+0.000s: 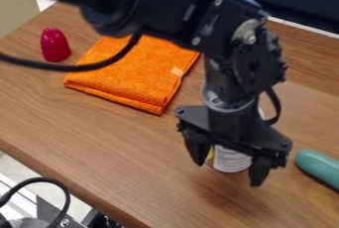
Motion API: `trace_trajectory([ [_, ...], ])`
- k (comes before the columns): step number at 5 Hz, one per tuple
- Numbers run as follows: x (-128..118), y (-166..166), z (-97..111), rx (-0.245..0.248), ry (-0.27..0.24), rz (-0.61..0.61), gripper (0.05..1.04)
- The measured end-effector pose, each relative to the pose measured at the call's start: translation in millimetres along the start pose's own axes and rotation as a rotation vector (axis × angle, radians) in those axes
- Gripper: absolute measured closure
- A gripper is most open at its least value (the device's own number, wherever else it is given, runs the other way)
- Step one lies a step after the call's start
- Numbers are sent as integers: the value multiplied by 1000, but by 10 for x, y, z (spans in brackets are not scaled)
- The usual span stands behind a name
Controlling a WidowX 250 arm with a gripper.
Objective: Moved the can to upper right side of the orange cloth
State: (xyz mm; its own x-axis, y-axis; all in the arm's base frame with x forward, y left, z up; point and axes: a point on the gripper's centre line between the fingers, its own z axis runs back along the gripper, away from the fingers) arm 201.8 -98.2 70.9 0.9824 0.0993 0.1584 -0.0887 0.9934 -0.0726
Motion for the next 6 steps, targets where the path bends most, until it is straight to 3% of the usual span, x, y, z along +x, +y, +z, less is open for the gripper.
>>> trace_trajectory([
  [1, 187, 20, 10, 31, -1, 44, 89],
  [2, 368, 23, 23, 30, -21, 90, 89],
  [4, 742, 54, -127, 73, -62, 185, 89],
  [6, 1172, 144, -230, 96, -90, 363, 89],
])
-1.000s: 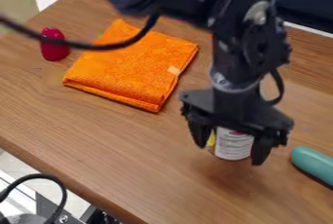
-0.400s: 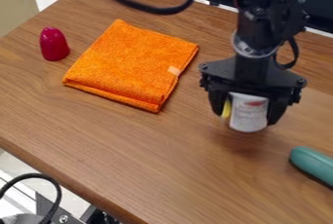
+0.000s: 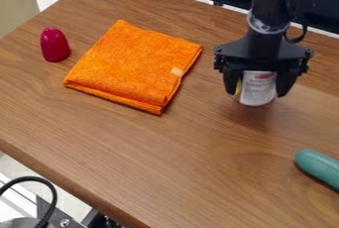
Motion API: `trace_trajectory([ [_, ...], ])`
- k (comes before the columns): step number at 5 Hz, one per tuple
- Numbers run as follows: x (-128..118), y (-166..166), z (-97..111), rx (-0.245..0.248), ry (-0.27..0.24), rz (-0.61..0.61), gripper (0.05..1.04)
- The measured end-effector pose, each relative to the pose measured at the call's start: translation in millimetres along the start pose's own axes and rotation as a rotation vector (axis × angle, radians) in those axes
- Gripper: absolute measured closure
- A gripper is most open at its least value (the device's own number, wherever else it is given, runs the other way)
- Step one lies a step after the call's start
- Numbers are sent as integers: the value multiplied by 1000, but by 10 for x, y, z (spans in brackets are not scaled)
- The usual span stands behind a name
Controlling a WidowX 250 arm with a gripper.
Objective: Moved the can to upper right side of the orange cloth
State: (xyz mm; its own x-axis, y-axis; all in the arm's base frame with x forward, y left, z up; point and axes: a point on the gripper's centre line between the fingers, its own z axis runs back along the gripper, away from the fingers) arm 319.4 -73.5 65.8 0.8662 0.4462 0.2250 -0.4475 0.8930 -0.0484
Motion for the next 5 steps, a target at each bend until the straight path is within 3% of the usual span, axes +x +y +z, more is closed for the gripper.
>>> trace_trajectory([
  [2, 309, 63, -165, 78, -8, 138, 89],
  [3, 442, 139, -177, 79, -19, 185, 89],
  [5, 448, 97, -159, 53, -7, 145, 89],
])
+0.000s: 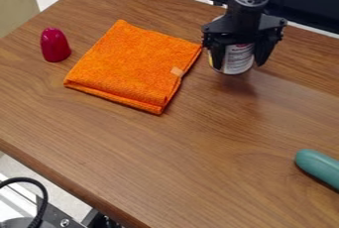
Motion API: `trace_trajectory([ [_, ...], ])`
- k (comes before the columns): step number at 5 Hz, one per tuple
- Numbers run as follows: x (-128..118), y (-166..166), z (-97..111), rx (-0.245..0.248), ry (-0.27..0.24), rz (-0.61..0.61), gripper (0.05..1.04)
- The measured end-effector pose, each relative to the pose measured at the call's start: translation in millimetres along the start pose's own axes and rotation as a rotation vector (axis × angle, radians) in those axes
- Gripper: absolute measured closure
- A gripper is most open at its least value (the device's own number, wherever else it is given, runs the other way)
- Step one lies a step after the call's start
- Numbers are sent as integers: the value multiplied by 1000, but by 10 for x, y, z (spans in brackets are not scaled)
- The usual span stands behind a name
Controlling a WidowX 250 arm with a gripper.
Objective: Moved the can to upper right side of the orange cloth
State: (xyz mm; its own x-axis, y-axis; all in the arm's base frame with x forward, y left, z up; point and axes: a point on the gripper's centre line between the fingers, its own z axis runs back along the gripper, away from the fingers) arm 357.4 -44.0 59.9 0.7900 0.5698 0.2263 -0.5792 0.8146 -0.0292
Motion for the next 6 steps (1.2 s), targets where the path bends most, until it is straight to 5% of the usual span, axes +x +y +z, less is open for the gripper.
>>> trace_trajectory([
  [3, -544, 15, 266, -67, 70, -492, 89],
  [6, -543, 637, 483, -73, 85, -538, 89],
])
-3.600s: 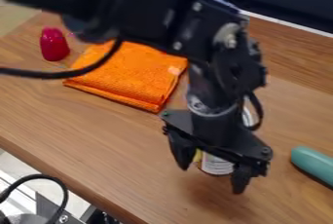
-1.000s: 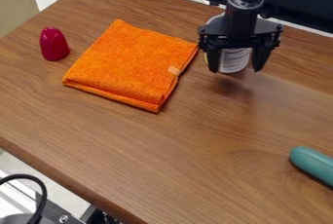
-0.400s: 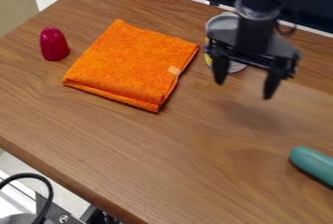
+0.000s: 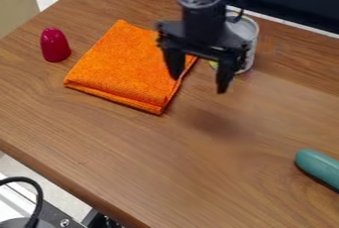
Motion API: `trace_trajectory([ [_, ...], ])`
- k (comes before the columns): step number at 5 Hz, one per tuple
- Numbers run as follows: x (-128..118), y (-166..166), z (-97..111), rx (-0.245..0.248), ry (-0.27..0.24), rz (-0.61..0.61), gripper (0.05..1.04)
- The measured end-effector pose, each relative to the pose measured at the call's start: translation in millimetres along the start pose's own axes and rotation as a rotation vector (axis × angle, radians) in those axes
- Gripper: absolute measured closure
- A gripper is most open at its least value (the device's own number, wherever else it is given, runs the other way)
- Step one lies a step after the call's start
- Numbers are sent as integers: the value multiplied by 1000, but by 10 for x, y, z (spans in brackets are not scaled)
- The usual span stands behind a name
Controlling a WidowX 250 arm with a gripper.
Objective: Moved the can to upper right side of the orange cloth
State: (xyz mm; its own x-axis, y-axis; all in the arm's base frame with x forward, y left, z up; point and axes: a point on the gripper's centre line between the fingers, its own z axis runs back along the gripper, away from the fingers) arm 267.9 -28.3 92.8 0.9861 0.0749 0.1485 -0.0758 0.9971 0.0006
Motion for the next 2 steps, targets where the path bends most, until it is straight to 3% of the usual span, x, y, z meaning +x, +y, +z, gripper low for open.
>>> trace_trajectory([
  [2, -388, 409, 70, 37, -55, 6, 89],
])
